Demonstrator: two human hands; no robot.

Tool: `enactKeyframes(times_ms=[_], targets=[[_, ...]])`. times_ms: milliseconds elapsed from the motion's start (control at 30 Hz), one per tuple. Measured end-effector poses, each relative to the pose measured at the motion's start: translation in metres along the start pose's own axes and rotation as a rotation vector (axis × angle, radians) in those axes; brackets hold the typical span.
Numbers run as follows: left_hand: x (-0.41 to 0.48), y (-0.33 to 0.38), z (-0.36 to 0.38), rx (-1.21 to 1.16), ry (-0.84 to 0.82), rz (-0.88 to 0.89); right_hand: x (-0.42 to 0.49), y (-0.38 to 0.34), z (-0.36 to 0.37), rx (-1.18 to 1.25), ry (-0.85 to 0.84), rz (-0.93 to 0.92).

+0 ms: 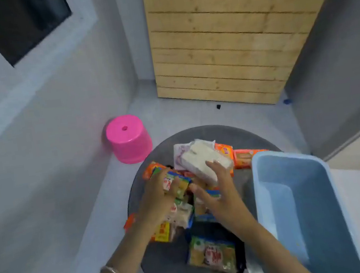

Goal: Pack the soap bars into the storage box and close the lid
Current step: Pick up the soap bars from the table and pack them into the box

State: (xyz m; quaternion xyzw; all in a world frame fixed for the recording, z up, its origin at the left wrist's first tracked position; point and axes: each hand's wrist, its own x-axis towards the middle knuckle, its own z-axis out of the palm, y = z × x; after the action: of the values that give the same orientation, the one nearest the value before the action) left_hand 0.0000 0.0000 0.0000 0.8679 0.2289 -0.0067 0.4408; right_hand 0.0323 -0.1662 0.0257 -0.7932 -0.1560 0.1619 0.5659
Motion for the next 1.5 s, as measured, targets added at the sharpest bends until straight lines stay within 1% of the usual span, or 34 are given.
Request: enactKeyframes(times_ms=[133,200,300,367,467,500,567,767,933,1000,1100,1167,1233,1300,1367,1433,1500], targets=[[0.02,-0.045,0.037,0.279,0.041,0.094,0.005,0.061,0.034,-0.077,0.027,-0.022],[0.036,-0.061,0.045,0.396,0.046,0.163,0.016,0.085,0.044,-0.146,0.059,-0.074],[0.048,-0.076,0.048,0.569,0.028,0.19,0.03,0.105,0.051,-0.232,0.125,-0.173],[0.048,-0.079,0.052,0.604,0.05,0.206,0.034,0.117,0.058,-0.275,0.122,-0.21],[0.049,-0.081,0.054,0.548,0.103,0.226,0.035,0.129,0.063,-0.449,0.051,-0.307],[0.049,-0.081,0.054,0.541,0.101,0.229,0.036,0.131,0.062,-0.471,0.032,-0.328],[0.051,-0.083,0.054,0.541,0.095,0.24,0.036,0.132,0.057,-0.424,-0.005,-0.342],[0.054,-0.086,0.058,0.525,0.129,0.246,0.035,0.133,0.033,-0.209,-0.101,-0.235],[0.054,-0.086,0.061,0.541,0.196,0.263,0.031,0.132,0.014,-0.218,-0.148,-0.104],[0.057,-0.086,0.062,0.547,0.193,0.258,0.03,0.133,0.006,-0.296,-0.214,-0.057],[0.062,-0.088,0.063,0.58,0.178,0.263,0.032,0.132,-0.002,-0.545,-0.344,0.032],[0.062,-0.09,0.065,0.606,0.194,0.284,0.037,0.129,0.0,-0.664,-0.356,0.048],[0.056,-0.09,0.065,0.635,0.189,0.314,0.034,0.121,0.007,-0.763,-0.3,0.048],[0.05,-0.088,0.062,0.59,0.159,0.336,0.028,0.114,0.013,-0.817,-0.227,0.021],[0.038,-0.084,0.055,0.481,0.142,0.39,0.014,0.104,0.014,-0.813,-0.17,-0.024],[0.02,-0.081,0.047,0.284,0.118,0.44,-0.004,0.09,0.014,-0.73,-0.071,-0.097],[-0.001,-0.077,0.041,0.026,0.069,0.431,-0.02,0.071,0.013,-0.642,0.073,-0.203]])
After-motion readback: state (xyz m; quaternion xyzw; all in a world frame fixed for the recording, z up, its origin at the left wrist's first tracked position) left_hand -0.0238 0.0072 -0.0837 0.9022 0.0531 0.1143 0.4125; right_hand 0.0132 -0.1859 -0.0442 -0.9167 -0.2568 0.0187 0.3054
